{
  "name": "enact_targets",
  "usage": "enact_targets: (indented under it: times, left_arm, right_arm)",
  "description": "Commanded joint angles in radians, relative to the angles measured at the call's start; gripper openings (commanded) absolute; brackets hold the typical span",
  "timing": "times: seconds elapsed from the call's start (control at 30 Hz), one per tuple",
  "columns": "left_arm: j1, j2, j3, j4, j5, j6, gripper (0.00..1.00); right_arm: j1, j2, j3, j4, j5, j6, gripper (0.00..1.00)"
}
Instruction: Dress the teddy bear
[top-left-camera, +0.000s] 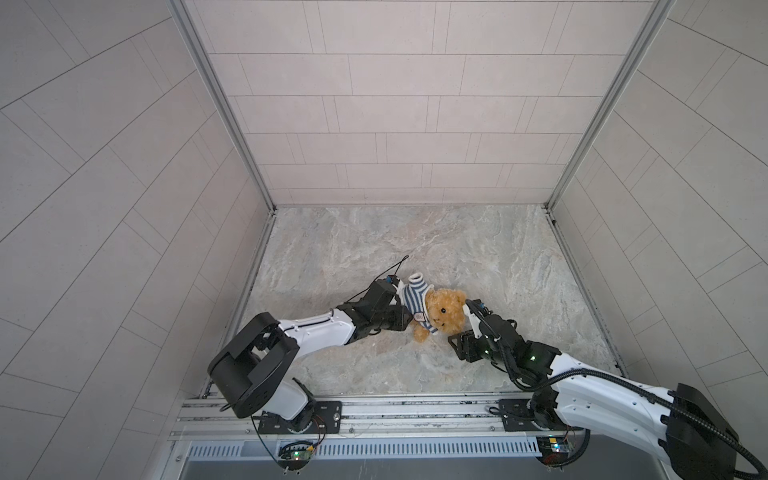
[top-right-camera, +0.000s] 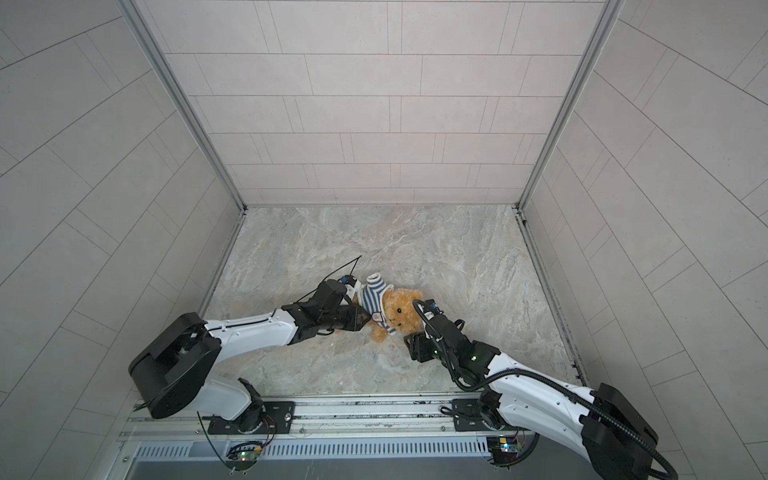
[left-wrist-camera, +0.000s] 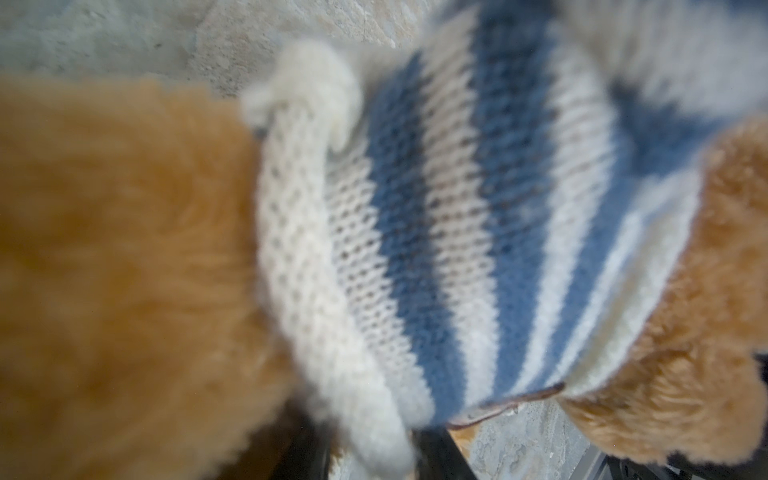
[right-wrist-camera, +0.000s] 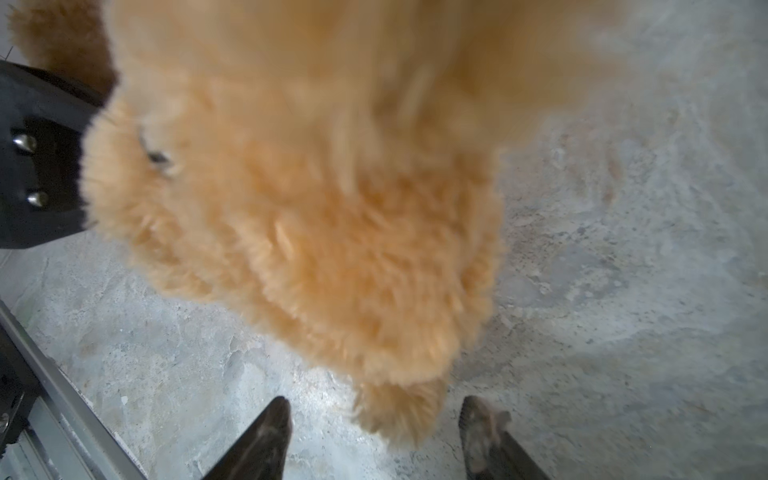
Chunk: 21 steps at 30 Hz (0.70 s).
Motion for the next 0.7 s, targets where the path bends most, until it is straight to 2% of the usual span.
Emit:
enact_targets:
  times: [0.0,0.13,0.23,0.3,0.4,0.57,0.67]
  left_arm:
    - [0.001,0.007,0.001,-0.01,-0.003,-0.003,0.36]
    - [0.003,0.009,0.0,-0.008,0.005,-0.002,0.36]
    - [0.003,0.002,-0.002,-0.008,0.005,-0.003,0.36]
    - [0.003,-0.003,-0.003,-0.008,0.007,-0.003,0.36]
    - [0.003,-0.025,-0.005,-0.013,0.007,-0.008,0.36]
    - [0.003,-0.105,-0.004,-0.054,0.008,-0.005,0.36]
    - [0.003,-0.178,-0.006,-0.107,-0.004,0.009,0.38]
  right_arm:
    - [0.003,0.037,0.022,0.078,0.042,-0.04,0.65]
    - [0.002,0.064,0.019,0.106,0.066,-0.061,0.62]
    - [0.002,0.079,0.022,0.118,0.072,-0.086,0.56]
    - [0.001,0.086,0.023,0.135,0.064,-0.098,0.48]
    - [0.004,0.081,0.037,0.134,0.031,-0.114,0.29]
    - [0.053,0.02,0.11,0.051,0.003,-0.106,0.01]
    - [0.102,-0.047,0.142,0.051,0.023,-0.059,0.0]
